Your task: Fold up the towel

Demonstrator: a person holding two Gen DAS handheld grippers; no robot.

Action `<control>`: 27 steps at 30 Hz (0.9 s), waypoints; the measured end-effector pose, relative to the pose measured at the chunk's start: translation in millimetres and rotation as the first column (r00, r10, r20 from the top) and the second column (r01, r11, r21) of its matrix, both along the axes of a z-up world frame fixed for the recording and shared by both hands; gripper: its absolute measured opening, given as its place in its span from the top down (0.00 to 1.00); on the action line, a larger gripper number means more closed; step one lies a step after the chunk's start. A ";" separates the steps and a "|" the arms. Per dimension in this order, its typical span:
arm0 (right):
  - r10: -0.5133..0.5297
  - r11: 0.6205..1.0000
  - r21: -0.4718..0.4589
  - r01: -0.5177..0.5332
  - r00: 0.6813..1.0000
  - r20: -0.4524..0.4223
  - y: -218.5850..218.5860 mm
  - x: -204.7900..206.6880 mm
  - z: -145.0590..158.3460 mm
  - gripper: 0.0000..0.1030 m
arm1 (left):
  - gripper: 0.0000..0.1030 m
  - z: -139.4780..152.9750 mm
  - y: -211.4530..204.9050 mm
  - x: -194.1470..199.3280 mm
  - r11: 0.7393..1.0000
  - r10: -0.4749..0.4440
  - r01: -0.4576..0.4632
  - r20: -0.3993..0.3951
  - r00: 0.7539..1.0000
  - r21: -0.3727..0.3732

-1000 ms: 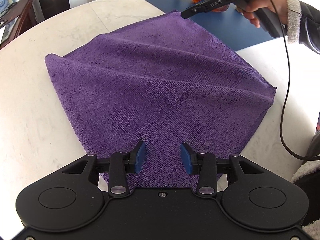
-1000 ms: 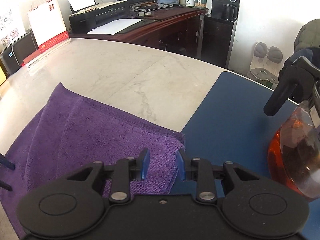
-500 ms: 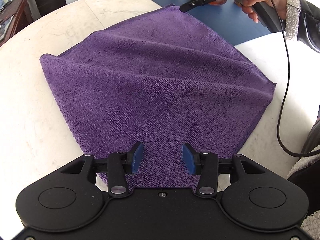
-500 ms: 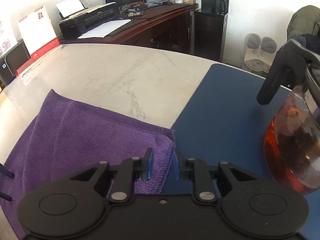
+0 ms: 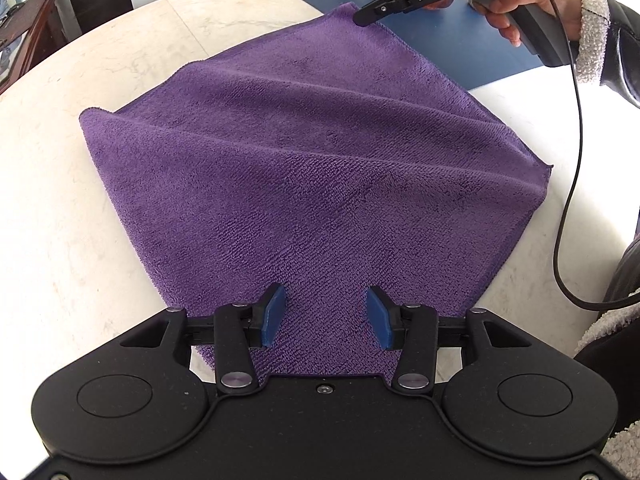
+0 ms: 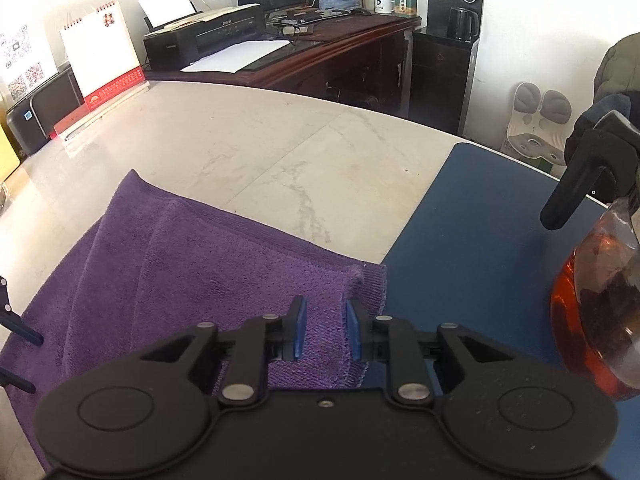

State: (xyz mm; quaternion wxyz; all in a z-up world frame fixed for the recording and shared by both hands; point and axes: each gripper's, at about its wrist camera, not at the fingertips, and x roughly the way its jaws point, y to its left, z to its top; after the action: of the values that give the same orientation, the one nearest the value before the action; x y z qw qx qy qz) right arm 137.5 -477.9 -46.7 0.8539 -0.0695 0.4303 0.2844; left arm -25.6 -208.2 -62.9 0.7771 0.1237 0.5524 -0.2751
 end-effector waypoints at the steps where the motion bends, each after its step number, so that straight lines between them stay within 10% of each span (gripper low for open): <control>1: -0.001 1.000 -0.003 0.001 1.000 0.000 0.4 1.3 -1.4 0.81 | 0.56 0.1 -0.2 -0.1 1.000 -0.002 0.002 0.000 1.000 0.001; 11: -0.023 0.999 -0.030 0.025 0.999 0.039 0.9 22.0 -15.1 0.98 | 0.56 0.6 1.1 -1.4 1.000 0.001 -0.001 -0.004 1.000 0.002; 27: -0.114 0.993 -0.016 0.116 0.991 0.071 -12.9 31.8 -25.3 0.98 | 0.56 2.8 2.8 -6.0 1.000 -0.005 0.005 -0.013 1.000 0.008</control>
State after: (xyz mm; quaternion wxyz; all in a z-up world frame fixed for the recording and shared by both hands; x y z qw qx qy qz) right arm 169.3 -490.8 -72.0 0.8826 -0.0629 0.4063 0.2279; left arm -31.6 -205.4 -60.1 0.7724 0.1263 0.5581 -0.2756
